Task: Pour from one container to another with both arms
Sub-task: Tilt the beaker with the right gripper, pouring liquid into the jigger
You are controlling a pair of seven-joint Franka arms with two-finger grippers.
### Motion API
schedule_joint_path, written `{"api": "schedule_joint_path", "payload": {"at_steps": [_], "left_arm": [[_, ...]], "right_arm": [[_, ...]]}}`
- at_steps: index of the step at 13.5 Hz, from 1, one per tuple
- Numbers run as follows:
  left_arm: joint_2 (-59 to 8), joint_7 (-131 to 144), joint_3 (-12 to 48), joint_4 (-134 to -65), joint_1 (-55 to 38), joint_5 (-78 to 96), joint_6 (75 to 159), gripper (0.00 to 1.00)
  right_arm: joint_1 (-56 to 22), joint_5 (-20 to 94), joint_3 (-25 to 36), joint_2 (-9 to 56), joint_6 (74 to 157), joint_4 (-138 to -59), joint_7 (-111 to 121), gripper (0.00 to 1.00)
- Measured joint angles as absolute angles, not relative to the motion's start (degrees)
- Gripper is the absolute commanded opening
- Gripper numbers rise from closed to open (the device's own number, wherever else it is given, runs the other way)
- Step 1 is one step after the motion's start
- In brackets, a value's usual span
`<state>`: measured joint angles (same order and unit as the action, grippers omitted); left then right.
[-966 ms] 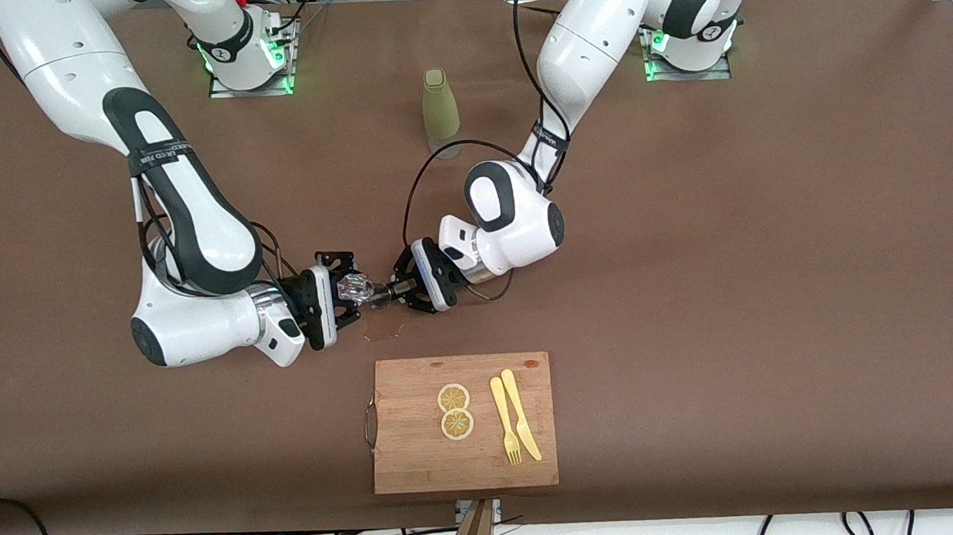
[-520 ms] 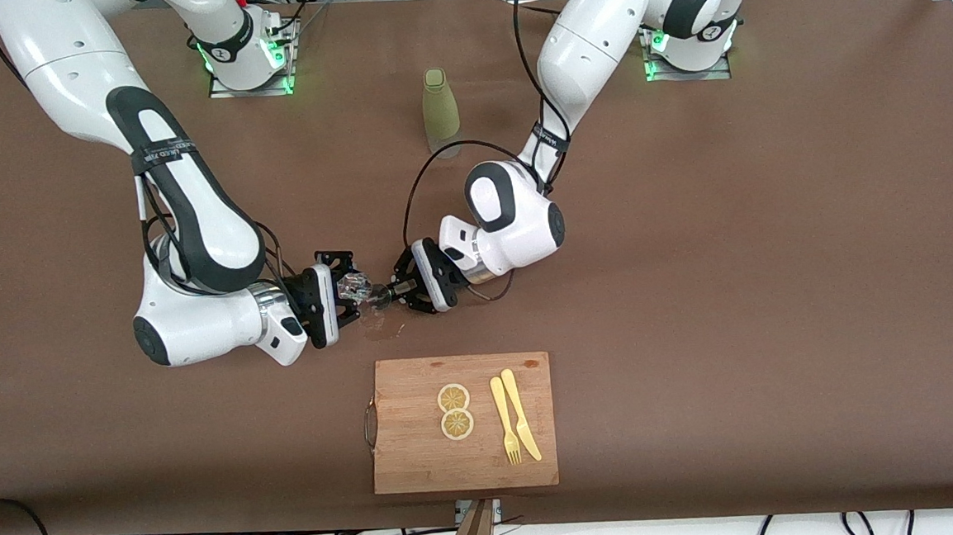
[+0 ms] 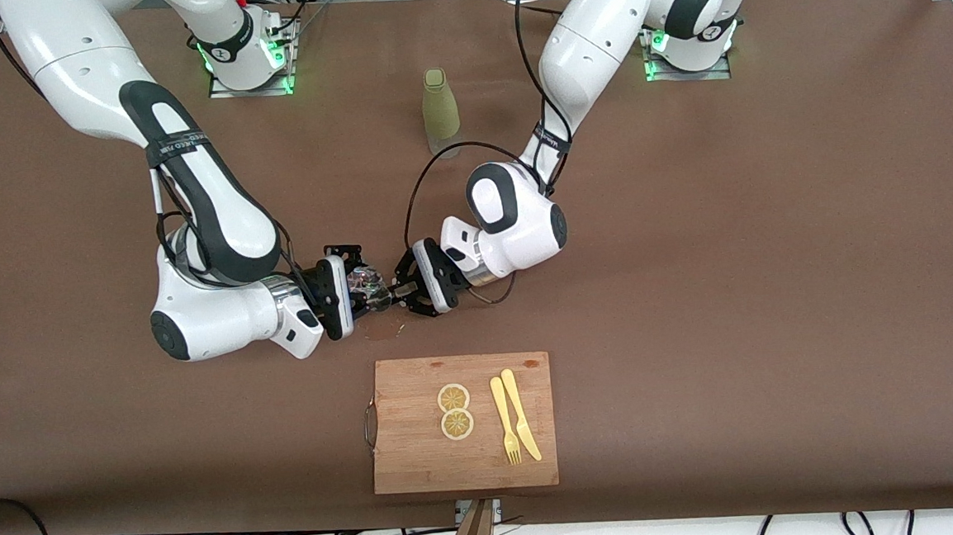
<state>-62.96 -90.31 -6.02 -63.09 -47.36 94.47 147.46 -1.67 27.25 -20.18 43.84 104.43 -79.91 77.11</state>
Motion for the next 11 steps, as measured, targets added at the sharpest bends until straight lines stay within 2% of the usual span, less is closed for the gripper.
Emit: {"api": "schedule_joint_path", "payload": {"at_steps": [11], "left_arm": [[-62.3,-97.9,-4.7,-62.7,-43.1,94.5,146.7,0.00]], "right_arm": [[-0.4,26.7,-19.4,43.8,105.9,-79.9,77.1,0.20]]}}
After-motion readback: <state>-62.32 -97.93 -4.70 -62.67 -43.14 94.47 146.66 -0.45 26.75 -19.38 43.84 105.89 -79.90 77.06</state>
